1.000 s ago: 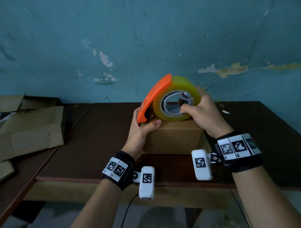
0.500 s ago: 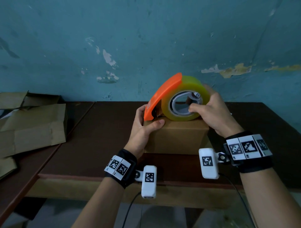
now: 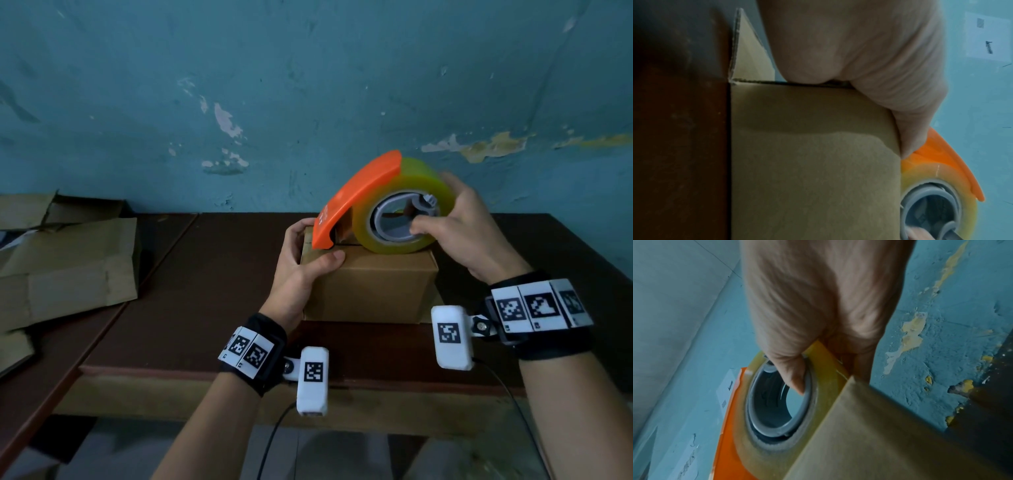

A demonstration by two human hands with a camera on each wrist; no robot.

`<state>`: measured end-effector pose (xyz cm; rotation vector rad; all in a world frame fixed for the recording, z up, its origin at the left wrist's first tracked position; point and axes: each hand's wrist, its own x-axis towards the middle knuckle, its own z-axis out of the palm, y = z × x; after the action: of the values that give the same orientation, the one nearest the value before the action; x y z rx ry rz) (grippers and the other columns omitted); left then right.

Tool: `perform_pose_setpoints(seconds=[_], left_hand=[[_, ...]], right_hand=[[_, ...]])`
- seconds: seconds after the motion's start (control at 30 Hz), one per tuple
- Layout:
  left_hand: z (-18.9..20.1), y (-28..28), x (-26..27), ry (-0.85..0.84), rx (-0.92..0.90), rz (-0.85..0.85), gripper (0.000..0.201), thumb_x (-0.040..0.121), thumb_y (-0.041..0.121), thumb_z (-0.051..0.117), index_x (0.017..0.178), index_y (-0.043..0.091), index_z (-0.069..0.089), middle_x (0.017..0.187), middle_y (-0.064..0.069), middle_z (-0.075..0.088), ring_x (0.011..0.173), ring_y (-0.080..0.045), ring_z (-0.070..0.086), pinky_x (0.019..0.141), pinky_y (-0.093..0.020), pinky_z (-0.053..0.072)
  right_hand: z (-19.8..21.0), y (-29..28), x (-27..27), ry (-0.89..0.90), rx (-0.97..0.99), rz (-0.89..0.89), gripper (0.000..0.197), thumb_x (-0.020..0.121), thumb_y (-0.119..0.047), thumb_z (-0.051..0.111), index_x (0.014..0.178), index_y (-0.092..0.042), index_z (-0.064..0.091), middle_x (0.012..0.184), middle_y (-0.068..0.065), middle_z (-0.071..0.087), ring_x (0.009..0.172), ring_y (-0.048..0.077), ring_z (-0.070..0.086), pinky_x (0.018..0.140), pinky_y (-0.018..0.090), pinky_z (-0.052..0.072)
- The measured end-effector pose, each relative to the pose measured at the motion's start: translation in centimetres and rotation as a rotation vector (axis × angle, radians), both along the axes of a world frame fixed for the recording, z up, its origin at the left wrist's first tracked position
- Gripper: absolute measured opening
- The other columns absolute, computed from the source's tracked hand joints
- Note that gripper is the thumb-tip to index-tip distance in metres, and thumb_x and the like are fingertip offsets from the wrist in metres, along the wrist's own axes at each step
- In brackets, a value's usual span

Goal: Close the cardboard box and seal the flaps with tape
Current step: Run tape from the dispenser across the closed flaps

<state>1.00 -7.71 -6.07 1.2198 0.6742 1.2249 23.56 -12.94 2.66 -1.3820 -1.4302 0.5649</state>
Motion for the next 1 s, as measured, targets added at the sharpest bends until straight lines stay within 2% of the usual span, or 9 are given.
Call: perform_pose_setpoints(seconds=[0.17, 0.27, 0.43, 0.5, 0.57, 0.6, 0.7, 0.87, 1.0], left_hand=[[0.1, -0.1, 0.1, -0.009, -0.001, 0.019, 0.071, 0.071, 0.014, 0.079, 0.137, 0.017, 0.053, 0.13, -0.006, 0.064, 0.115, -0.024, 0.067, 0.09, -0.034, 0.058], [0.1, -0.1, 0.1, 0.004, 0.008, 0.013, 0.071, 0.071, 0.015, 0.079, 0.137, 0.017, 0.053, 0.132, -0.008, 0.063, 0.118, -0.025, 0.066, 0.093, -0.036, 0.057], [0.3, -0.3, 0.0, -0.001, 0.029, 0.015, 0.082, 0.063, 0.026, 0.085, 0.138, 0.015, 0.052, 0.133, -0.008, 0.062, 0.113, -0.018, 0.066, 0.088, -0.028, 0.056], [0.4, -0.4, -0.1, -0.006, 0.03, 0.012, 0.084, 0.062, 0.029, 0.086, 0.138, 0.016, 0.052, 0.133, -0.008, 0.062, 0.114, -0.019, 0.067, 0.088, -0.028, 0.057], [0.2, -0.3, -0.1, -0.006, 0.024, 0.01, 0.08, 0.065, 0.024, 0.087, 0.138, 0.018, 0.053, 0.134, -0.007, 0.063, 0.118, -0.023, 0.066, 0.091, -0.031, 0.057], [0.2, -0.3, 0.0, -0.003, 0.022, 0.011, 0.077, 0.068, 0.02, 0.086, 0.138, 0.018, 0.054, 0.134, -0.007, 0.062, 0.121, -0.025, 0.064, 0.093, -0.033, 0.057], [0.0, -0.3, 0.2, -0.012, 0.009, 0.013, 0.077, 0.066, 0.022, 0.087, 0.136, 0.02, 0.055, 0.134, -0.007, 0.063, 0.122, -0.03, 0.064, 0.098, -0.042, 0.058], [0.3, -0.4, 0.4, -0.029, 0.001, 0.013, 0.08, 0.062, 0.027, 0.087, 0.135, 0.022, 0.055, 0.135, -0.012, 0.063, 0.122, -0.036, 0.064, 0.101, -0.052, 0.056], [0.3, -0.5, 0.4, -0.033, -0.007, 0.019, 0.078, 0.064, 0.022, 0.087, 0.135, 0.022, 0.056, 0.134, -0.013, 0.063, 0.121, -0.037, 0.064, 0.1, -0.053, 0.056]], right_hand=[[0.4, -0.2, 0.3, -0.061, 0.005, -0.002, 0.048, 0.078, 0.005, 0.073, 0.12, -0.015, 0.059, 0.108, 0.007, 0.069, 0.099, 0.017, 0.068, 0.09, 0.036, 0.055], [0.4, -0.2, 0.3, -0.067, 0.005, -0.006, 0.048, 0.078, 0.006, 0.073, 0.119, -0.013, 0.059, 0.108, 0.008, 0.069, 0.099, 0.018, 0.068, 0.089, 0.037, 0.055], [0.6, 0.0, 0.1, -0.137, 0.048, -0.04, 0.039, 0.076, 0.007, 0.073, 0.107, -0.012, 0.061, 0.097, 0.004, 0.068, 0.084, 0.006, 0.066, 0.068, 0.014, 0.05], [0.5, 0.2, -0.1, -0.124, 0.054, -0.042, 0.038, 0.075, 0.007, 0.073, 0.107, -0.009, 0.061, 0.098, 0.008, 0.068, 0.088, 0.015, 0.068, 0.073, 0.024, 0.055], [0.4, 0.3, 0.0, -0.081, 0.051, -0.037, 0.04, 0.075, 0.008, 0.073, 0.11, -0.007, 0.061, 0.1, 0.013, 0.068, 0.093, 0.026, 0.068, 0.082, 0.041, 0.056], [0.3, 0.3, 0.2, -0.056, 0.048, -0.035, 0.041, 0.075, 0.009, 0.073, 0.111, -0.007, 0.061, 0.101, 0.014, 0.068, 0.094, 0.028, 0.067, 0.084, 0.045, 0.056], [-0.6, 0.2, 0.3, 0.042, 0.055, -0.04, 0.042, 0.074, 0.009, 0.073, 0.11, -0.011, 0.061, 0.103, 0.013, 0.069, 0.095, 0.025, 0.069, 0.083, 0.039, 0.056], [-3.4, 0.6, -1.0, 0.384, 0.197, -0.02, 0.038, 0.076, 0.012, 0.075, 0.11, -0.005, 0.069, 0.102, 0.006, 0.077, 0.099, 0.023, 0.074, 0.082, 0.033, 0.059], [-4.6, 1.1, -1.7, 0.552, 0.211, 0.013, 0.042, 0.08, 0.009, 0.073, 0.122, 0.005, 0.064, 0.112, 0.015, 0.075, 0.104, 0.025, 0.073, 0.083, 0.029, 0.058]])
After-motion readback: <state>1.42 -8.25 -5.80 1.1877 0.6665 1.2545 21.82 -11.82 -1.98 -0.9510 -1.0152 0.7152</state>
